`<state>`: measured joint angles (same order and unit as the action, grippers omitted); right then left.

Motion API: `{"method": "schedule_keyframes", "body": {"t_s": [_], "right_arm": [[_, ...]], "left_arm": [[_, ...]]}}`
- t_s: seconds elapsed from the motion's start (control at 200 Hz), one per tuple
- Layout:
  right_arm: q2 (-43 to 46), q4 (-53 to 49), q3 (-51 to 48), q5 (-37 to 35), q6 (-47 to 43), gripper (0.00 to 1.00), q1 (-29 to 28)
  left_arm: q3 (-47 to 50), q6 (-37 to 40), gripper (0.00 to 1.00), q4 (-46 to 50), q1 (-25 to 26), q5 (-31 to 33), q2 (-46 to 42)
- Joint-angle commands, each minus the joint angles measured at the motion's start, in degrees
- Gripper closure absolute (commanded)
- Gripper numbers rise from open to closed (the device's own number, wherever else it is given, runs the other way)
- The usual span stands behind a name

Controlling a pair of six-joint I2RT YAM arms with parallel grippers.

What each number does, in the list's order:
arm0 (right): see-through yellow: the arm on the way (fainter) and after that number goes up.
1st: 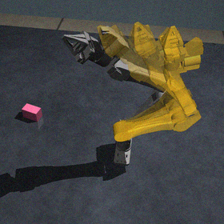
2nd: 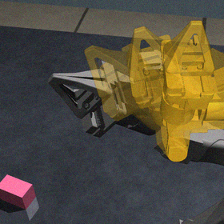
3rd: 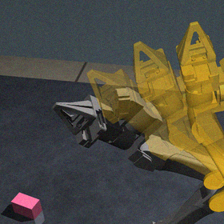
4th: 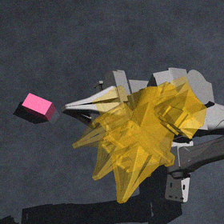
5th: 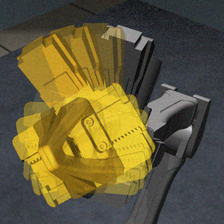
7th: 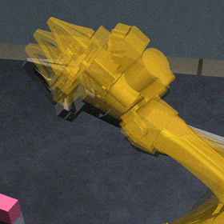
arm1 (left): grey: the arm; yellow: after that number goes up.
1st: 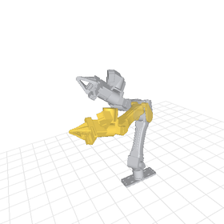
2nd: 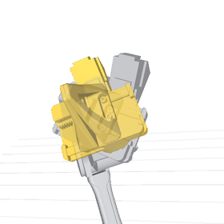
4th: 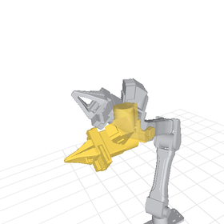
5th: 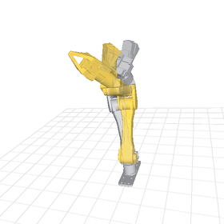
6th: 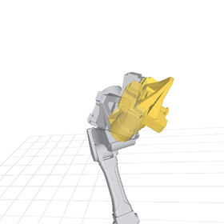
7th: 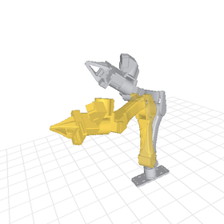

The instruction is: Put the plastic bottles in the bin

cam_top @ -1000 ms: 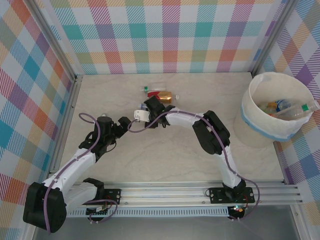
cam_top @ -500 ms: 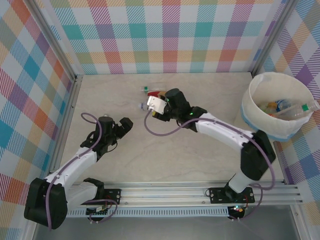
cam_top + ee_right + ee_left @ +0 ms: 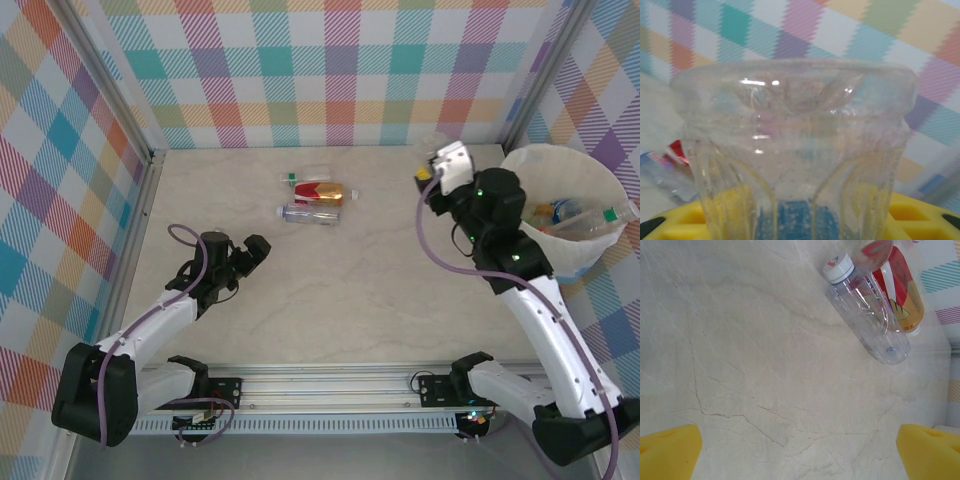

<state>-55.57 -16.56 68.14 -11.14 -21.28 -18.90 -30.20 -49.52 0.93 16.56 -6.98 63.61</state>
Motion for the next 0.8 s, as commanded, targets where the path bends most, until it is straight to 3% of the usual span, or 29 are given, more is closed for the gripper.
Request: {"method": "schedule_keyframes", "body": {"t_s": [0.0,0.3,0.45,0.795], "right_arm": [[1.3,-5.3,3.1,-2.7,4.3,0.61,5.6],[-3.8,-8.9,8.8,-9.3,5.9,0.60,27.2],[-7.3,-9.4,10.8,-7.1,8.7,0.59,36.2],[-14.9,-13.4,14.5,-9.4,14.4,0.49,44.3]], "left_arm": [[-0.4,-0.5,0.00,-1.1,-0.7,-0.9,0.3],[-1.3,-0.4,0.00,-1.0,-0.7,-1.7,1.2],[-2.6,0.1,0.00,-0.6,-0.7,-2.1,2.1],[-3.3,-0.5,0.00,-0.9,-0.7,-2.6,3.7]]}}
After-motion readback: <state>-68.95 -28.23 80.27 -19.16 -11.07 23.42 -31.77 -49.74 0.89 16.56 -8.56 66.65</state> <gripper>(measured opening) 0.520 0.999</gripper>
